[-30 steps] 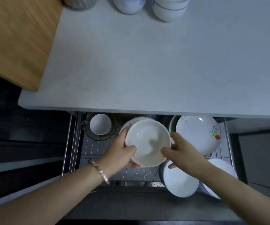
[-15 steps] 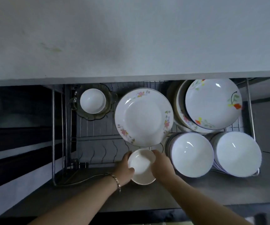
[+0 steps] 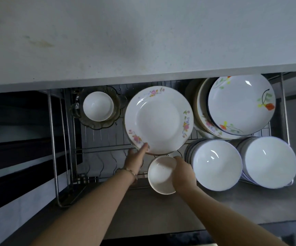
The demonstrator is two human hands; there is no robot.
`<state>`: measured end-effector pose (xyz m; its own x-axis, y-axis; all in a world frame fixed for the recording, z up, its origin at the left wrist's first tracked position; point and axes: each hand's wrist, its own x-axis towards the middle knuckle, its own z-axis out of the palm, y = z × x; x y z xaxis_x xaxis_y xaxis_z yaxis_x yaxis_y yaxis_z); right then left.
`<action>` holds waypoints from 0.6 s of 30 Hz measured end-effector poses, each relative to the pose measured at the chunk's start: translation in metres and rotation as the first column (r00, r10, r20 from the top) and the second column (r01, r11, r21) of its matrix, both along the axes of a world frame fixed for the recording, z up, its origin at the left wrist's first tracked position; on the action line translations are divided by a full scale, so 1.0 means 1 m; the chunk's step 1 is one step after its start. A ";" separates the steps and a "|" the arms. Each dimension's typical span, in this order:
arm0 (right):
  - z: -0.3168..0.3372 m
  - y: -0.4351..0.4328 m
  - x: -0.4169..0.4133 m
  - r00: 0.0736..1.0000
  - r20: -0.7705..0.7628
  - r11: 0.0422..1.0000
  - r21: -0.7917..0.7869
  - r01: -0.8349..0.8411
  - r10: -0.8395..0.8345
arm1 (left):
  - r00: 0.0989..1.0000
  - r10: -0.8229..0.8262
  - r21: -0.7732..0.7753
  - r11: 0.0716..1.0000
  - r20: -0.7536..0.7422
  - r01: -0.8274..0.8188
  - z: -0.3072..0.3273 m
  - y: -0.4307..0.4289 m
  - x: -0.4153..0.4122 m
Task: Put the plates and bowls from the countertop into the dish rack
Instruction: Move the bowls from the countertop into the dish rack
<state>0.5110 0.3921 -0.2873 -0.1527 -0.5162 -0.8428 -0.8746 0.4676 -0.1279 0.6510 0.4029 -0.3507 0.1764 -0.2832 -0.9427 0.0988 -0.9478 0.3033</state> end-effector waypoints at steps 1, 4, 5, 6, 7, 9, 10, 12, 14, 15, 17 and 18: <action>-0.001 0.000 0.001 1.000 -0.004 1.000 -0.001 -0.013 0.013 | 0.987 0.158 0.035 0.987 -0.042 -0.157 -0.004 -0.006 0.004; -0.004 -0.001 0.000 0.997 -0.017 0.997 -0.005 -0.080 0.080 | 0.888 0.421 0.104 0.907 -0.187 -0.408 -0.014 -0.024 0.010; -0.004 -0.002 0.000 0.995 -0.021 0.995 -0.004 -0.102 0.102 | 0.867 0.451 0.114 0.893 -0.212 -0.436 -0.014 -0.030 0.008; -0.005 -0.002 0.000 0.993 -0.024 0.993 -0.001 -0.116 0.116 | 0.844 0.483 0.118 0.875 -0.232 -0.469 -0.016 -0.034 0.006; -0.005 -0.002 0.000 0.992 -0.025 0.992 0.002 -0.125 0.125 | 0.827 0.512 0.122 0.859 -0.232 -0.498 -0.017 -0.036 0.003; -0.006 -0.003 0.000 0.991 -0.024 0.991 0.009 -0.133 0.133 | 0.799 0.562 0.118 0.827 -0.212 -0.550 -0.017 -0.038 -0.002; -0.006 -0.003 0.000 0.990 -0.024 0.990 0.012 -0.137 0.138 | 0.794 0.575 0.108 0.818 -0.199 -0.565 -0.018 -0.037 -0.003; -0.006 -0.004 0.000 0.987 -0.025 0.987 0.013 -0.161 0.161 | 0.795 0.578 0.103 0.816 -0.185 -0.569 -0.020 -0.036 -0.004; -0.006 -0.004 0.000 0.980 -0.022 0.980 0.008 -0.197 0.197 | 0.799 0.579 0.126 0.815 -0.161 -0.565 -0.021 -0.039 -0.003; -0.006 -0.004 0.001 0.977 -0.020 0.977 0.006 -0.213 0.213 | 0.809 0.569 0.130 0.822 -0.147 -0.555 -0.020 -0.040 -0.002; -0.007 -0.005 0.002 0.970 -0.018 0.970 0.015 -0.242 0.242 | 0.822 0.555 0.121 0.832 -0.132 -0.542 -0.021 -0.042 0.000; -0.008 -0.006 0.002 0.966 -0.020 0.966 0.021 -0.258 0.258 | 0.825 0.549 0.115 0.835 -0.136 -0.537 -0.022 -0.043 0.002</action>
